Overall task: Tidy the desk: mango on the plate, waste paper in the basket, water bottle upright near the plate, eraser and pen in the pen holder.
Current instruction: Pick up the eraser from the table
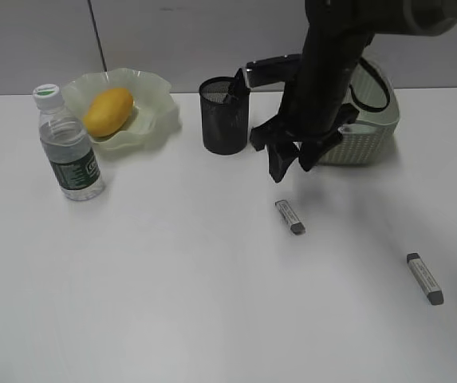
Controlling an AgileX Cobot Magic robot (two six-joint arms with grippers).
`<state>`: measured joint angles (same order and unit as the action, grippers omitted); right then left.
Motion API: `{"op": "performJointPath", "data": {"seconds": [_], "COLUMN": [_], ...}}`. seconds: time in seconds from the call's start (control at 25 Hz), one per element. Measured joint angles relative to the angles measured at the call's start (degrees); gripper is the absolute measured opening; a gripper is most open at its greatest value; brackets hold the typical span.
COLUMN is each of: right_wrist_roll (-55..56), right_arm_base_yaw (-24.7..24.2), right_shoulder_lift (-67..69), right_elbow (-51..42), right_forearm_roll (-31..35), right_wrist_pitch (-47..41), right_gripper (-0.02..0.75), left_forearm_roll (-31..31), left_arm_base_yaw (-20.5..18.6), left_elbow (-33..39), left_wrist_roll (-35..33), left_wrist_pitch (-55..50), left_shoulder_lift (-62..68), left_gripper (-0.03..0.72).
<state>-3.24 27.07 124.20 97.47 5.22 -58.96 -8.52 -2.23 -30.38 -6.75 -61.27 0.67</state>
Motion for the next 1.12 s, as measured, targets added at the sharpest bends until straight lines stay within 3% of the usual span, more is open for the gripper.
{"op": "performJointPath", "data": {"seconds": [0.64, 1.12], "right_wrist_roll": [-0.11, -0.16], "right_arm_base_yaw": [0.00, 0.05], "right_shoulder_lift": [8.57, 8.76], "right_elbow": [0.05, 0.05], "right_forearm_roll": [0.11, 0.05], "right_wrist_pitch": [2.74, 3.90], "right_gripper": [0.426, 0.156], "left_forearm_roll": [0.00, 0.00], "left_arm_base_yaw": [0.00, 0.00], "left_elbow": [0.04, 0.04], "left_wrist_roll": [0.00, 0.00], "left_wrist_pitch": [0.00, 0.00], "left_shoulder_lift": [0.00, 0.00], "left_gripper": [0.445, 0.438]}}
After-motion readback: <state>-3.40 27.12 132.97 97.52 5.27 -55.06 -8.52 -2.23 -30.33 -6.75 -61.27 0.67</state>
